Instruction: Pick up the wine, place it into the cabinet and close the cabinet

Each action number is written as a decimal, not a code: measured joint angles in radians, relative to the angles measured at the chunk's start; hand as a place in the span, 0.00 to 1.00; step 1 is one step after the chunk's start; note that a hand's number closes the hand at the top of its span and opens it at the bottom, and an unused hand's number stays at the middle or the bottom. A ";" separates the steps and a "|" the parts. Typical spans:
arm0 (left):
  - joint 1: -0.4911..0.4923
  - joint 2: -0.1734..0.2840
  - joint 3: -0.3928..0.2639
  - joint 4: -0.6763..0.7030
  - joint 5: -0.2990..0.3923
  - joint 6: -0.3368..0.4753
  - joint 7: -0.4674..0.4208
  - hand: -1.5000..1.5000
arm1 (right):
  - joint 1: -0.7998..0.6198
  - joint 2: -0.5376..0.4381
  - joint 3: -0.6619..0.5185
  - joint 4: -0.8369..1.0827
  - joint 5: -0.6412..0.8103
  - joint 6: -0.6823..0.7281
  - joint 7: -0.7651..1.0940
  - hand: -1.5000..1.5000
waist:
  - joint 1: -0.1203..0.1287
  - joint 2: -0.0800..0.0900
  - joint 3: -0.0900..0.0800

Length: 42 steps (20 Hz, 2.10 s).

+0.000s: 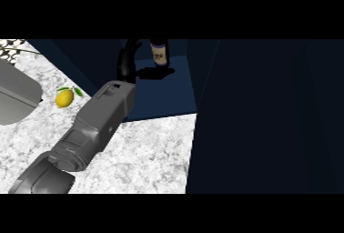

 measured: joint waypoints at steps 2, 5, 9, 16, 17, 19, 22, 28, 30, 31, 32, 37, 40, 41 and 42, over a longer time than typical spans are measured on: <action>-0.002 0.002 0.007 -0.008 0.005 -0.033 -0.015 0.00 | 0.001 0.001 0.000 0.000 -0.001 0.004 -0.006 0.00 | 0.000 0.001 0.000; -0.005 -0.003 0.027 -0.025 0.022 -0.092 -0.036 1.00 | 0.005 -0.002 -0.005 -0.001 -0.002 0.007 -0.008 0.00 | 0.006 0.000 -0.001; -0.016 -0.011 0.055 -0.049 0.046 -0.162 -0.063 1.00 | 0.013 -0.005 -0.015 -0.003 -0.003 0.007 -0.003 0.00 | 0.019 -0.007 -0.001; -0.044 -0.039 0.088 -0.072 0.073 -0.283 -0.074 0.00 | 0.025 -0.012 -0.035 -0.009 -0.006 0.007 0.010 0.00 | 0.041 -0.017 0.000; -0.041 -0.044 0.089 -0.073 0.072 -0.296 -0.075 0.00 | 0.031 -0.012 -0.031 -0.009 -0.006 0.007 0.011 0.00 | 0.047 -0.019 0.000; -0.043 -0.046 0.092 -0.076 0.074 -0.320 -0.067 0.00 | 0.047 -0.018 -0.040 -0.012 -0.007 0.006 0.006 0.00 | 0.055 -0.024 0.001; -0.055 -0.050 0.098 -0.083 0.076 -0.337 -0.046 0.00 | 0.065 -0.022 -0.047 -0.014 -0.008 0.008 0.003 0.00 | 0.067 -0.028 0.001; -0.015 -0.068 0.080 -0.127 0.082 -0.349 -0.051 0.00 | 0.079 -0.025 -0.054 -0.020 -0.007 -0.003 0.010 0.00 | 0.086 -0.039 0.001; -0.001 -0.070 0.068 -0.149 0.093 -0.357 -0.039 0.00 | 0.087 -0.028 -0.059 -0.021 -0.007 -0.005 0.012 0.00 | 0.088 -0.042 0.002; 0.008 -0.071 0.063 -0.163 0.099 -0.366 -0.034 0.00 | 0.085 -0.025 -0.056 -0.021 -0.006 -0.009 0.014 0.00 | 0.092 -0.043 0.001; 0.016 -0.071 0.056 -0.180 0.109 -0.372 -0.027 0.00 | 0.091 -0.029 -0.060 -0.022 -0.006 -0.010 0.013 0.00 | 0.092 -0.045 0.001; 0.109 -0.073 -0.009 -0.288 0.161 -0.411 -0.010 0.00 | 0.105 -0.031 -0.068 -0.020 -0.006 -0.014 0.000 0.00 | 0.102 -0.052 0.002; 0.168 -0.073 -0.061 -0.377 0.193 -0.416 0.015 0.00 | 0.107 -0.038 -0.081 -0.021 -0.006 -0.015 0.010 0.00 | 0.111 -0.055 0.002; 0.197 -0.073 -0.080 -0.410 0.202 -0.418 0.020 0.00 | 0.106 -0.036 -0.079 -0.020 -0.005 -0.017 0.011 0.00 | 0.115 -0.056 0.001; 0.228 -0.073 -0.099 -0.446 0.212 -0.416 0.026 0.00 | 0.106 -0.032 -0.078 -0.019 -0.005 -0.019 0.006 0.00 | 0.120 -0.057 0.002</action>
